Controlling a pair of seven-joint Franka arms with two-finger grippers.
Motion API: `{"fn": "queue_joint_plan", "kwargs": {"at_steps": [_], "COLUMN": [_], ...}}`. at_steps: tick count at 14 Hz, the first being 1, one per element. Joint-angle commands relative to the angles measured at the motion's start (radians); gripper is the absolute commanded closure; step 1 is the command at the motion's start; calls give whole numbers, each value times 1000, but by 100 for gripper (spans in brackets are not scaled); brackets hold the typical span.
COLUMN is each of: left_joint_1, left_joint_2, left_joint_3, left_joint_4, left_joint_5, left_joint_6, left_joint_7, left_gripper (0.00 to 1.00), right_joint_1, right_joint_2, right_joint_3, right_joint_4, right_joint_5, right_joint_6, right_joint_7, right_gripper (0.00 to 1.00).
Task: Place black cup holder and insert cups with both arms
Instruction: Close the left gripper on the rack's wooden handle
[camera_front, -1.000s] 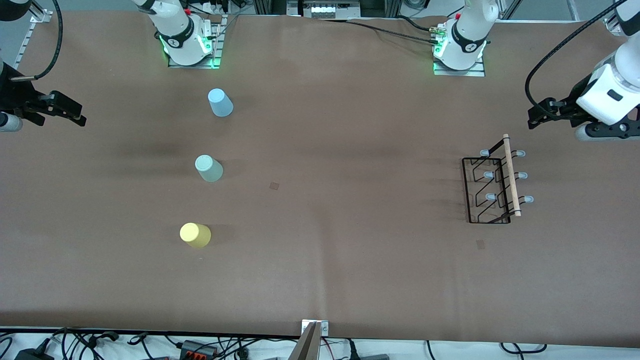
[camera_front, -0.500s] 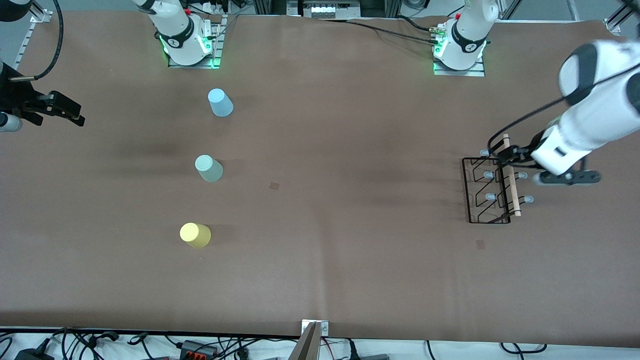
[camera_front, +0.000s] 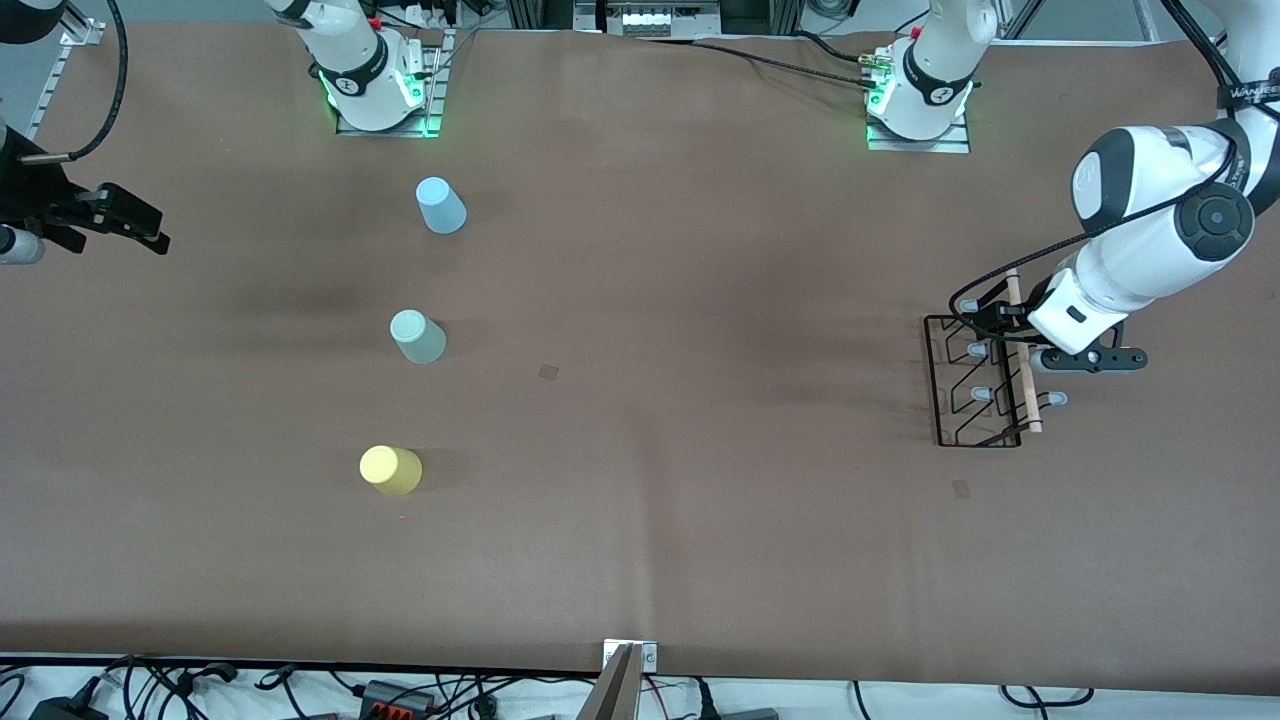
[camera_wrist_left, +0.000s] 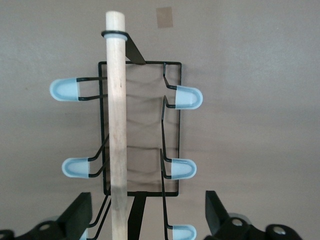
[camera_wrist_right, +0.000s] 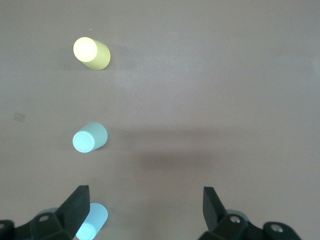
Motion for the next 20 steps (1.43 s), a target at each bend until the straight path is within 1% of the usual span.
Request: {"fn": "queue_joint_plan", "kwargs": {"at_steps": [1, 2, 4, 7, 8, 9, 11, 12, 14, 16, 17, 18, 20], "left_joint_1": [7, 9, 27, 38, 38, 38, 36, 36, 29, 27, 22, 25, 10], "left_joint_2": [11, 18, 20, 25, 25, 26, 28, 31, 26, 18, 17, 20, 25], "left_joint_3": [-2, -2, -2, -2, -2, -2, -2, -4, -8, -24, -47, -97, -178], "left_joint_4": [-10, -10, -10, -10, -10, -10, -10, -6, 10, 45, 74, 104, 175], "left_joint_5": [-2, -2, 0, 0, 0, 0, 0, 0, 0, -20, -35, -41, -43], "left_joint_6": [34, 34, 33, 34, 34, 34, 33, 30, 2, -77, -109, -142, -211], "left_joint_7": [28, 28, 28, 29, 29, 29, 28, 26, 9, -2, -15, -31, -150], "left_gripper": [18, 25, 35, 55, 65, 72, 91, 99, 99, 100, 100, 100, 100], "right_joint_1": [9, 9, 9, 9, 9, 9, 9, 9, 9, 8, 8, 8, 5], "right_joint_2": [-3, -3, -4, -4, -4, -4, -4, -4, -6, -6, -6, -6, -4], "right_joint_3": [5, 5, 5, 5, 5, 5, 5, 5, 5, 3, 3, 3, 0], "right_joint_4": [-4, -4, -4, -4, -4, -5, -4, -4, -4, -4, -4, -4, -5], "right_joint_5": [-16, -16, -15, -15, -15, -15, -16, -16, -15, -15, -15, -15, -15], "right_joint_6": [10, 7, 7, 1, 0, -2, -3, -3, -2, -2, -3, -3, -8], "right_joint_7": [4, 8, 11, 11, 11, 11, 11, 11, 12, 14, 14, 12, 12], "right_gripper": [0, 0, 0, 0, 0, 0, 0, 0, 0, 0, 0, 0, 0]}}
